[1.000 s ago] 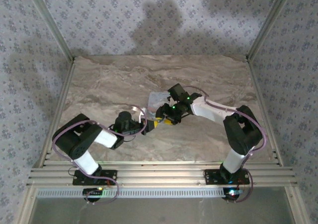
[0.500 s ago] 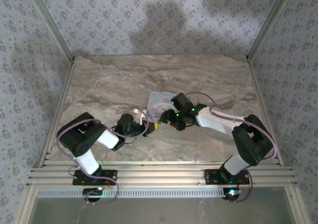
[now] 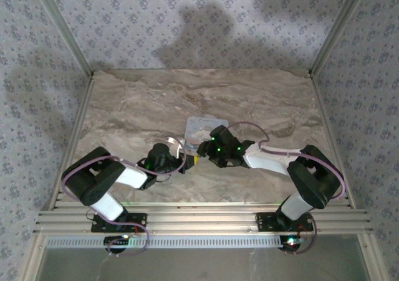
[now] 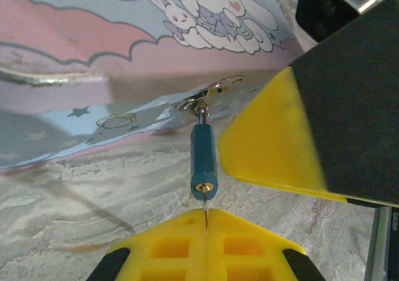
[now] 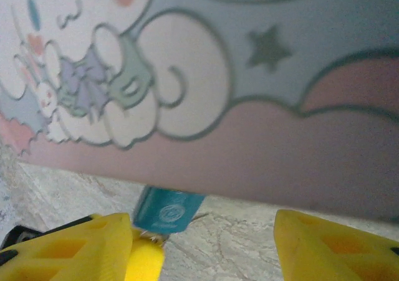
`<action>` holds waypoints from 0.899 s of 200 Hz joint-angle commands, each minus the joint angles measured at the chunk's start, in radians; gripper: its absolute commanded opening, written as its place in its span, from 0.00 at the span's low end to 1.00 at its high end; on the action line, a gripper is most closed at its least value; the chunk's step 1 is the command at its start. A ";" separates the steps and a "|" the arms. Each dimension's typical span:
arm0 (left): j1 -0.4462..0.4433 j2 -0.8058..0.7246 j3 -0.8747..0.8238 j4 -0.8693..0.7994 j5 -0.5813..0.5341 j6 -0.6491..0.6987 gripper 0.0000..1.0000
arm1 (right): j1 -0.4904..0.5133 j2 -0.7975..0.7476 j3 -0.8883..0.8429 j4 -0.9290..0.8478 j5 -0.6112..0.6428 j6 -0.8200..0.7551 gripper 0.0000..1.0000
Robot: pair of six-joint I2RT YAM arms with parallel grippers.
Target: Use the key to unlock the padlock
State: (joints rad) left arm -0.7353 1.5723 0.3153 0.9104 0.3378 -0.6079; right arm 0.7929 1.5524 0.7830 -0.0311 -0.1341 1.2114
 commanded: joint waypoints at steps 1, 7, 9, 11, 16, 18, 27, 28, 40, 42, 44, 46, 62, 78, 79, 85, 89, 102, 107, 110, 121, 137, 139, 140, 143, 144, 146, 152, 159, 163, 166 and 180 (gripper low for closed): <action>-0.009 -0.048 0.011 -0.080 -0.014 0.041 0.00 | 0.008 0.009 -0.012 0.047 0.034 0.040 0.62; -0.008 -0.053 0.013 -0.090 -0.015 0.040 0.00 | 0.009 0.009 -0.012 0.050 0.035 0.042 0.63; -0.009 -0.053 0.014 -0.093 -0.014 0.041 0.00 | 0.009 0.010 -0.012 0.052 0.036 0.042 0.62; -0.009 -0.055 0.015 -0.097 -0.013 0.042 0.00 | 0.009 0.011 -0.012 0.053 0.036 0.044 0.63; -0.009 -0.055 0.017 -0.105 -0.013 0.042 0.00 | 0.011 0.010 -0.013 0.059 0.037 0.046 0.62; -0.009 -0.054 0.019 -0.107 -0.012 0.042 0.00 | 0.011 0.009 -0.013 0.061 0.039 0.045 0.62; -0.009 -0.050 0.022 -0.114 -0.010 0.041 0.00 | 0.011 0.009 -0.014 0.067 0.042 0.047 0.63; -0.010 -0.050 0.022 -0.114 -0.010 0.041 0.00 | 0.011 0.009 -0.014 0.067 0.043 0.048 0.63; -0.015 -0.043 0.024 -0.114 -0.010 0.036 0.00 | 0.011 0.011 -0.013 0.075 0.046 0.050 0.63; -0.014 -0.043 0.024 -0.114 -0.009 0.036 0.00 | 0.011 0.012 -0.013 0.077 0.047 0.050 0.63; -0.016 -0.042 0.024 -0.114 -0.009 0.035 0.00 | 0.011 0.012 -0.013 0.078 0.045 0.050 0.63; -0.016 -0.041 0.024 -0.114 -0.009 0.034 0.00 | 0.011 0.013 -0.013 0.080 0.045 0.050 0.63; -0.021 -0.040 0.025 -0.116 -0.010 0.026 0.00 | 0.012 0.024 -0.009 0.089 0.040 0.051 0.63; -0.022 -0.044 0.027 -0.115 -0.011 0.019 0.00 | 0.012 0.037 -0.008 0.101 0.030 0.055 0.63; -0.022 -0.044 0.028 -0.116 -0.012 0.019 0.00 | 0.012 0.039 -0.007 0.101 0.029 0.056 0.63; -0.023 -0.046 0.027 -0.117 -0.013 0.017 0.00 | 0.014 0.045 -0.008 0.108 0.026 0.059 0.63; -0.024 -0.047 0.027 -0.117 -0.014 0.015 0.00 | 0.013 0.048 -0.006 0.111 0.023 0.061 0.63; -0.023 -0.050 0.027 -0.119 -0.021 0.009 0.00 | 0.016 0.059 -0.006 0.122 0.015 0.070 0.63; -0.024 -0.052 0.027 -0.119 -0.023 0.007 0.00 | 0.016 0.064 -0.006 0.127 0.013 0.073 0.63; -0.024 -0.052 0.028 -0.119 -0.024 0.005 0.00 | 0.017 0.066 -0.006 0.129 0.012 0.076 0.63; -0.024 -0.052 0.027 -0.116 -0.025 -0.004 0.00 | 0.021 0.073 -0.004 0.137 0.010 0.081 0.63; -0.023 -0.051 0.027 -0.106 -0.025 -0.019 0.00 | 0.026 0.081 -0.004 0.145 0.013 0.089 0.63; -0.023 -0.051 0.027 -0.104 -0.025 -0.021 0.00 | 0.026 0.082 -0.003 0.146 0.013 0.091 0.63; -0.023 -0.050 0.027 -0.104 -0.025 -0.023 0.00 | 0.027 0.083 -0.003 0.148 0.013 0.092 0.63; -0.023 -0.049 0.027 -0.101 -0.025 -0.025 0.00 | 0.028 0.084 -0.004 0.148 0.014 0.092 0.63; -0.023 -0.049 0.027 -0.101 -0.025 -0.027 0.00 | 0.028 0.084 -0.004 0.149 0.014 0.094 0.63; -0.023 -0.049 0.027 -0.099 -0.024 -0.029 0.00 | 0.029 0.085 -0.004 0.149 0.015 0.095 0.63; -0.024 -0.048 0.027 -0.095 -0.022 -0.036 0.00 | 0.030 0.087 -0.004 0.152 0.017 0.097 0.62; -0.024 -0.048 0.027 -0.089 -0.022 -0.045 0.00 | 0.032 0.090 -0.005 0.155 0.019 0.099 0.61; -0.023 -0.049 0.027 -0.085 -0.020 -0.052 0.00 | 0.033 0.092 -0.004 0.157 0.020 0.100 0.60; -0.023 -0.049 0.027 -0.081 -0.020 -0.056 0.00 | 0.032 0.093 -0.004 0.158 0.022 0.102 0.60; -0.023 -0.048 0.028 -0.071 -0.014 -0.078 0.00 | 0.036 0.097 -0.004 0.160 0.025 0.105 0.59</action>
State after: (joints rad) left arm -0.7486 1.5387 0.3168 0.8078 0.3206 -0.6399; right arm 0.8192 1.6199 0.7784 0.1398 -0.1181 1.2751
